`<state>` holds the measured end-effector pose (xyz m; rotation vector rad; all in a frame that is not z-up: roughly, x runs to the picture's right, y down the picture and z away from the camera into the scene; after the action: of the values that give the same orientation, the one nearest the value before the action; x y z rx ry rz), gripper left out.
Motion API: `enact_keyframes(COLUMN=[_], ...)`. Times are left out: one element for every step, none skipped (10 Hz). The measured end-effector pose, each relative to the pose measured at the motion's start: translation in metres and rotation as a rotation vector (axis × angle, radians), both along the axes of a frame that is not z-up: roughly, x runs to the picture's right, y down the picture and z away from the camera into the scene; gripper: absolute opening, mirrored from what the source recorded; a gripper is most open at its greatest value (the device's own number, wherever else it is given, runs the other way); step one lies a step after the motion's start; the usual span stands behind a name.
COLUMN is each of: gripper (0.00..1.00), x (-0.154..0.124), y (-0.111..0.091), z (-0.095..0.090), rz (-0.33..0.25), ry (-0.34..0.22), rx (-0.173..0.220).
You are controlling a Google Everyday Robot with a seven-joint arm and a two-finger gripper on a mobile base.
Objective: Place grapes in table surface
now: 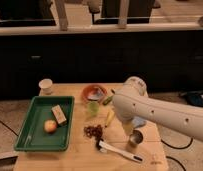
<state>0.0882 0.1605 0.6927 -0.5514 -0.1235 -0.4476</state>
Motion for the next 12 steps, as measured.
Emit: enact_keyframes(gripper=[0.8,0.8,0.8,0.8,0.8,0.8,0.8,0.8,0.8,0.8,0.8,0.8], x=[-0.01,-0.016,-0.016,-0.018,-0.027,-0.036,-0.046,-0.05,-0.052,-0.054,-0.057,-0.059], y=[0.001,0.002,0.004,0.006,0.008,0.011,0.014,0.016,0.019,0.024,0.027,0.027], z=[0.001,0.003,0.004,0.006,0.008,0.011,0.014,0.016,0.019,0.024,0.028,0.031], rz=[-0.017,-0.029,-0.039,-0.049,-0.057,-0.064,-0.071,-0.078,-0.083,-0.091,-0.098,-0.096], ry=[-0.011,-0.02,-0.025,-0.03,-0.038,-0.042,-0.049,-0.052,-0.055,-0.058,-0.062,-0.061], rx=[-0.005,-0.009,-0.015,-0.02,-0.025,-0.03,-0.035,-0.038,-0.044,-0.053,-0.059,-0.058])
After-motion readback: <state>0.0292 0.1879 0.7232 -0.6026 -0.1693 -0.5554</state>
